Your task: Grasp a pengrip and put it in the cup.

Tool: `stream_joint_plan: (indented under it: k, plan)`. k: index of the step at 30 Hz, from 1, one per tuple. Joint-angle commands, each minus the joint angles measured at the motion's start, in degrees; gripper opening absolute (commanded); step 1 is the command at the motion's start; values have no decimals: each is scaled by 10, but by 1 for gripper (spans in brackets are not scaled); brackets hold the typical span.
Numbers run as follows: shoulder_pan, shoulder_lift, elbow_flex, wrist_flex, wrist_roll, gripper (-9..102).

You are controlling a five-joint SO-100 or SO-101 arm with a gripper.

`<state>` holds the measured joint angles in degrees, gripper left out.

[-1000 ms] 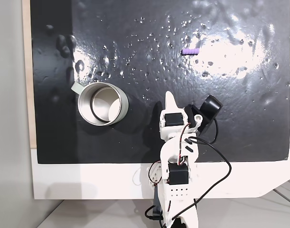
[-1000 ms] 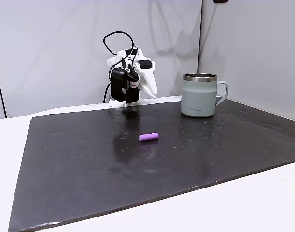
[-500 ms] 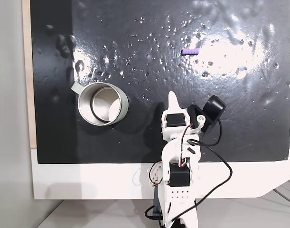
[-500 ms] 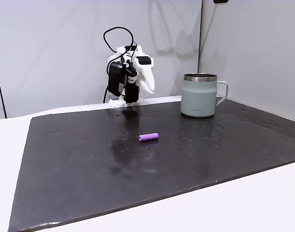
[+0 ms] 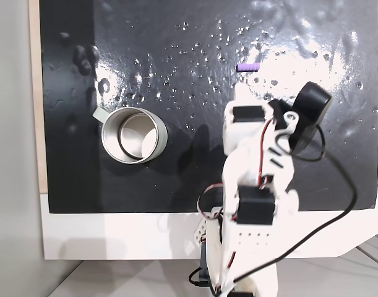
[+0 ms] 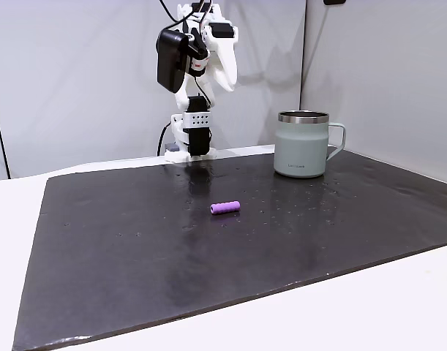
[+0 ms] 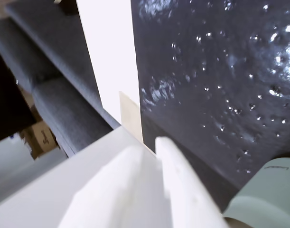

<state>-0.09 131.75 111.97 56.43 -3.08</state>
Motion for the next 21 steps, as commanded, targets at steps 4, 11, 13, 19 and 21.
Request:
stream_joint_plan:
  k: [4, 11, 13, 19, 21]
  plan:
    - [41, -238, -308, 146, 40, 22]
    - [60, -415, -475, 239, 58, 31]
    - [61, -451, -492, 243, 58, 30]
    - [56, -544, -503, 230, 52, 30]
    - [60, -573, -503, 221, 50, 30]
